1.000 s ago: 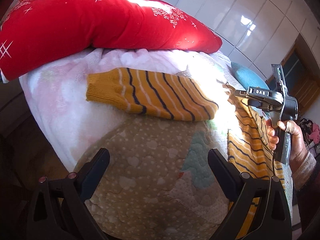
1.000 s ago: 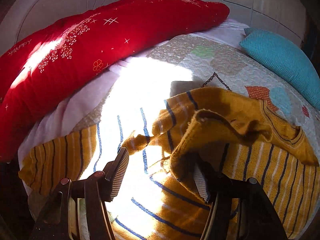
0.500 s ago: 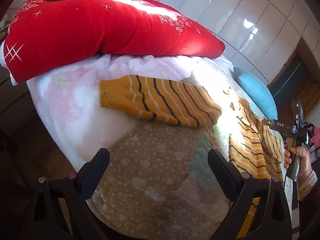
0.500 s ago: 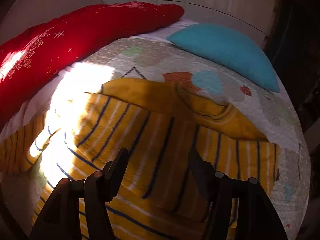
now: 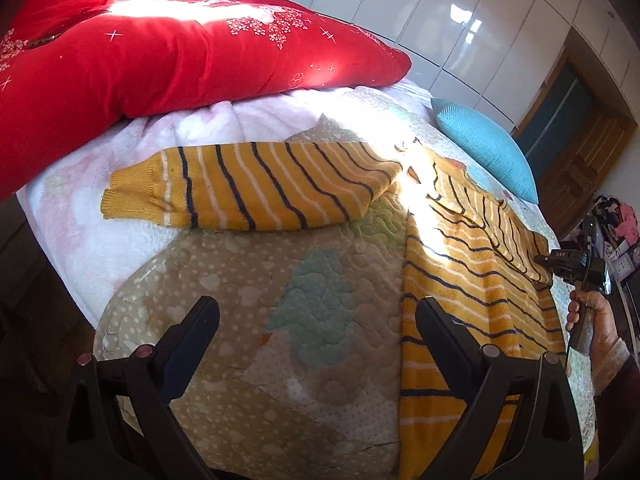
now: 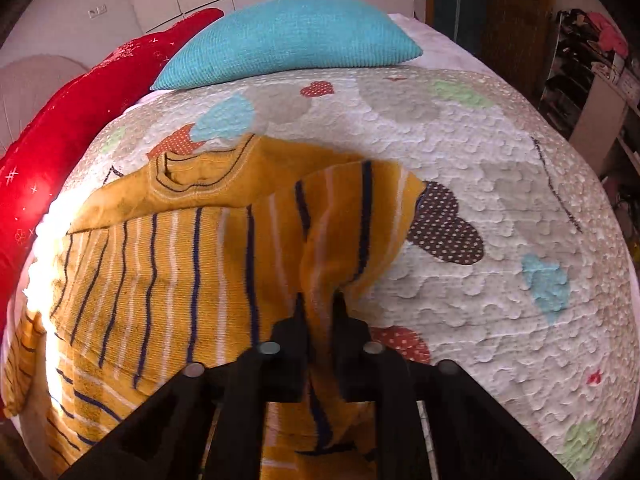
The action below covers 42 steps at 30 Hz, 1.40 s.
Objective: Fold small clothes
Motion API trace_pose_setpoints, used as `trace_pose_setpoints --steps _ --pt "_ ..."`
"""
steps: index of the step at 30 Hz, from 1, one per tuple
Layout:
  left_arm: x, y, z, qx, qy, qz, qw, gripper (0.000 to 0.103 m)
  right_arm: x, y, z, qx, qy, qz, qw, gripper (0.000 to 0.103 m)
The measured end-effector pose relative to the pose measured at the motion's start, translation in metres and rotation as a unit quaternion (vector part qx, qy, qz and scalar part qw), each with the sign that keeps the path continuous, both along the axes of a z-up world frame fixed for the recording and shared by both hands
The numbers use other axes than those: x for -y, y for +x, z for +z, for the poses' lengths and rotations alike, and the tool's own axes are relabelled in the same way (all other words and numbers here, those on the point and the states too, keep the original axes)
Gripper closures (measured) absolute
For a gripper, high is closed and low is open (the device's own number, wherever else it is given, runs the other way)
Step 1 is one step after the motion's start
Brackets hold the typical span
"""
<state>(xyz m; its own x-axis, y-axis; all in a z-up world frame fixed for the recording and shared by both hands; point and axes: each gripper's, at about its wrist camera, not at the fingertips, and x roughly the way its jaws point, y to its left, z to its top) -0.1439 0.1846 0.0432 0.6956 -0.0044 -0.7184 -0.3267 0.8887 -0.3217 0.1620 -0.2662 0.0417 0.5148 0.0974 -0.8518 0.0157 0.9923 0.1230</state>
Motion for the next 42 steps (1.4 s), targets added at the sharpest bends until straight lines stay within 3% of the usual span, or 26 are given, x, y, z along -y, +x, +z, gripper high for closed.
trace_pose_setpoints --steps 4,7,9,10,12,13,18,25,28,31,33,34,35,39,42 --pt "-0.008 -0.002 0.006 -0.001 0.015 0.02 0.9997 0.005 0.019 -0.006 0.013 0.028 -0.023 -0.036 0.999 0.093" --pt "-0.028 -0.003 0.006 0.0 0.009 0.049 0.9988 0.005 0.046 -0.001 -0.002 -0.006 -0.048 -0.067 0.997 0.09" --pt "-0.041 -0.004 0.003 -0.003 0.001 0.068 0.9977 0.005 0.054 -0.001 -0.014 -0.036 -0.033 -0.055 0.997 0.08" --pt "-0.047 -0.005 0.002 -0.004 -0.003 0.077 0.997 0.005 0.057 -0.006 -0.01 -0.023 -0.028 -0.052 0.998 0.075" --pt "-0.06 -0.009 0.001 -0.005 -0.005 0.096 0.9954 0.005 0.062 -0.021 0.004 0.004 -0.024 -0.06 0.998 0.046" --pt "-0.066 -0.01 0.0 -0.007 -0.002 0.104 0.9946 0.005 0.066 -0.031 0.013 0.022 -0.019 -0.068 0.997 0.044" --pt "-0.1 -0.008 -0.007 -0.02 0.002 0.128 0.9916 0.005 0.077 -0.088 0.039 0.068 0.011 -0.067 0.995 0.041" --pt "-0.13 0.016 -0.029 -0.033 -0.029 0.125 0.9912 0.005 0.067 -0.153 0.036 0.076 0.013 -0.045 0.996 0.04" --pt "-0.13 0.031 -0.04 -0.06 -0.005 0.133 0.9893 0.005 0.057 -0.173 0.029 0.079 0.003 -0.033 0.996 0.04" --pt "-0.125 0.039 -0.036 -0.048 0.021 0.127 0.9905 0.005 0.05 -0.184 0.021 0.075 -0.005 -0.022 0.997 0.04" --pt "-0.122 0.046 -0.033 -0.051 0.031 0.111 0.992 0.04 0.049 -0.189 0.016 0.078 -0.009 -0.018 0.997 0.04" --pt "-0.123 0.051 -0.031 -0.062 0.038 0.106 0.9917 0.086 0.048 -0.192 0.015 0.08 -0.012 -0.016 0.997 0.04" --pt "-0.124 0.055 -0.029 -0.068 0.029 0.097 0.9925 0.092 0.048 -0.193 0.014 0.082 -0.015 -0.014 0.996 0.041" --pt "-0.122 0.062 0.003 -0.034 0.026 0.099 0.9942 0.093 0.049 -0.202 0.018 0.103 -0.022 -0.01 0.994 0.043" --pt "-0.105 0.08 0.038 -0.004 0.018 0.071 0.9973 0.093 0.052 -0.21 0.022 0.12 -0.017 -0.009 0.993 0.043"
